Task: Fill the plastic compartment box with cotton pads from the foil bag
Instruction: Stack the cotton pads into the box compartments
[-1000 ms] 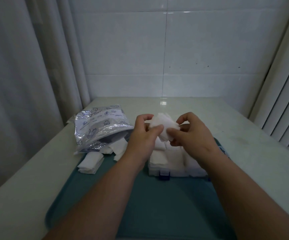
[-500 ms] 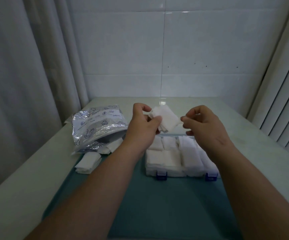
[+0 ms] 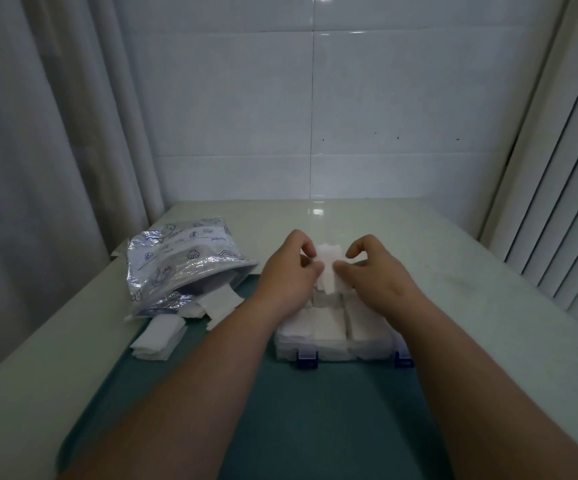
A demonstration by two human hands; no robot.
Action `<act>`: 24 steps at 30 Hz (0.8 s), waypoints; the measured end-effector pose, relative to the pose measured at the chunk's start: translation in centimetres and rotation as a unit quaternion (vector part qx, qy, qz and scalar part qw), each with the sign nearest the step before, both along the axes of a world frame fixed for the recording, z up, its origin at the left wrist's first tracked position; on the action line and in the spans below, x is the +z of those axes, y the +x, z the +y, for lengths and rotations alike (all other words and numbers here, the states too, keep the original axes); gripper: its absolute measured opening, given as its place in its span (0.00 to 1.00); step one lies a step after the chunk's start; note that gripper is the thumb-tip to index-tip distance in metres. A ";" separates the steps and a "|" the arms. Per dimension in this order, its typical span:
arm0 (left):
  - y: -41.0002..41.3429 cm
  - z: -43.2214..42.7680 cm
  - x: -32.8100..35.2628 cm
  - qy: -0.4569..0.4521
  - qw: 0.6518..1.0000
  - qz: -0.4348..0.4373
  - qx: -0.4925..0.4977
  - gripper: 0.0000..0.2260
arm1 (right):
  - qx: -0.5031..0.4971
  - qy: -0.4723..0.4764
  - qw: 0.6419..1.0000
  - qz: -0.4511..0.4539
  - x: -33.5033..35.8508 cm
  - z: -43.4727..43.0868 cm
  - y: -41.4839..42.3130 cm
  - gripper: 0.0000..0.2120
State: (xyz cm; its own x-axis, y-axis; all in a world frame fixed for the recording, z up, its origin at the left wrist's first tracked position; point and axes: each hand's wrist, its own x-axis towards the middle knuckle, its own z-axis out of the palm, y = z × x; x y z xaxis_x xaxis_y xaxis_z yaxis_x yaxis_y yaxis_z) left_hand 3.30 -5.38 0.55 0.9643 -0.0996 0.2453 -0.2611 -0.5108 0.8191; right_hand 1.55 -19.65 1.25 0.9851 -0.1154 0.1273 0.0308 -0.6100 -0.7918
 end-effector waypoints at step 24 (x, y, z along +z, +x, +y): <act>0.6 0.3 -1.3 0.209 0.977 0.027 0.037 0.16 | 0.017 -0.148 0.988 0.045 -0.7 0.1 0.7 0.15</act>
